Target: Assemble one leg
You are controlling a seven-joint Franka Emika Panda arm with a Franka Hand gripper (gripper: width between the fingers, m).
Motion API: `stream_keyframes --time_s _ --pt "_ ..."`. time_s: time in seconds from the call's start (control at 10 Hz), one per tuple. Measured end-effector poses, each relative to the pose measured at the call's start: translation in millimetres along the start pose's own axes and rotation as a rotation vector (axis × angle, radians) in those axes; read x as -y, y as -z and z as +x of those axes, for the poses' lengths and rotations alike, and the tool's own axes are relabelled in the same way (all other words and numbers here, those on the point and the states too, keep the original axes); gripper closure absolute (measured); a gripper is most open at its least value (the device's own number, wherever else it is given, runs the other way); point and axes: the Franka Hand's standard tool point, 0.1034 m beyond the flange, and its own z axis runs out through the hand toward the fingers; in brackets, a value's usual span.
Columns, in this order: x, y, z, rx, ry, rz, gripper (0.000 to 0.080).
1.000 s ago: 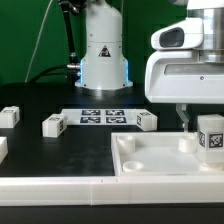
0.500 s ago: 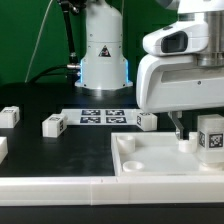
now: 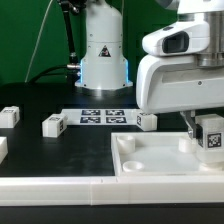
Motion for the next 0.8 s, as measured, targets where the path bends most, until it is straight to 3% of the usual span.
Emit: stream_keyframes --time_s 0.3,0.6,0.7,0.8 --pt "-0.4 -0.4 0.1 0.001 -0.104 0.006 0.0509" --pt "-2.5 -1.2 2.7 -0.022 -0.502 0.054 0.0509" --pt "0.8 -1.5 1.7 -0.022 -0.574 0.025 0.0509" --pt "0.5 -1.7 1.6 -0.020 -0.682 0.029 0.0509"
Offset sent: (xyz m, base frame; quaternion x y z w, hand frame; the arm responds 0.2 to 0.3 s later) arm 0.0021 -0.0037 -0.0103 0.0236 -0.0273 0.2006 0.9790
